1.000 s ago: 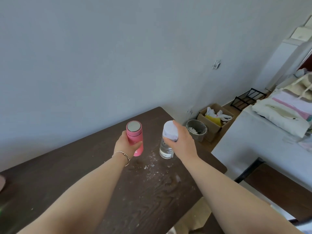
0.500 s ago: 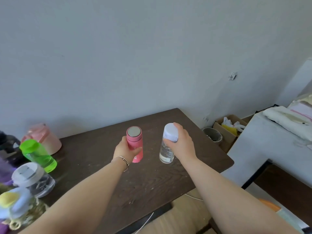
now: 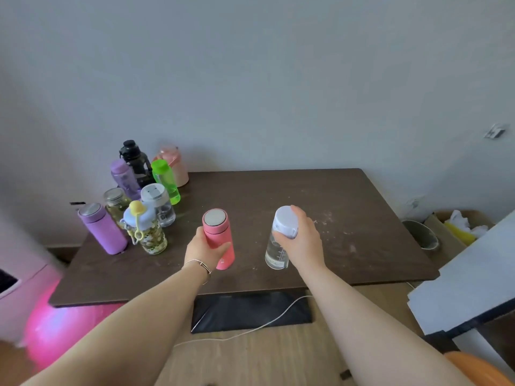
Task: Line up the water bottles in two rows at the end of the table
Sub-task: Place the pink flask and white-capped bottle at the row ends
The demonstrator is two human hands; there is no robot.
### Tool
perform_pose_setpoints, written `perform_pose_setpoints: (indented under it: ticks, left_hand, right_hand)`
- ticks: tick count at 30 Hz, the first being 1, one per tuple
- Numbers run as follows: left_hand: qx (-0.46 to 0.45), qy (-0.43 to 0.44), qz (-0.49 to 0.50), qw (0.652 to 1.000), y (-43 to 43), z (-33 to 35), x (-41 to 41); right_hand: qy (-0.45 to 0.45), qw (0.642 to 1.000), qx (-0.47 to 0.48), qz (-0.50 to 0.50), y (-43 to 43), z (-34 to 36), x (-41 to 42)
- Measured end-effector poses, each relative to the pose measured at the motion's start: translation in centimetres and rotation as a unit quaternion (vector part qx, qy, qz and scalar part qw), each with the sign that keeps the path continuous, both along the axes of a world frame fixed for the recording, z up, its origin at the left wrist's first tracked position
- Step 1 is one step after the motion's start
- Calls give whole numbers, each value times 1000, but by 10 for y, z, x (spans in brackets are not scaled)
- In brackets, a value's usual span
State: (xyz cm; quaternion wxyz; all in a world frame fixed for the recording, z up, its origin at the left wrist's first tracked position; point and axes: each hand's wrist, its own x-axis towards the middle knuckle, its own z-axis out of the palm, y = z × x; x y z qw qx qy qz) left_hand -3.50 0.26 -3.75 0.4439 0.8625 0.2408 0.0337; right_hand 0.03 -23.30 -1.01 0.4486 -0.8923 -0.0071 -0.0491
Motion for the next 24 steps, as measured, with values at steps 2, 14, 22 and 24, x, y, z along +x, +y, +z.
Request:
perform_pose_setpoints:
  ticks: [2,14,22,24]
  left_hand:
    - [5,-1,14,1000,19,-1,-17]
    - [-2,-14,51,999,150,-3,-78]
    - [10,3,42,999,263,-15,-95]
    - [20,6,38,999,287,-20,-94]
  right_hand:
    - [3,1000,5,18,17,0,-9]
    - [-4,997,-15,72,155,-1,-43]
    - [5,997,-17,81,271,-19,-65]
    - [4,996,-17,86,296,-23,-67]
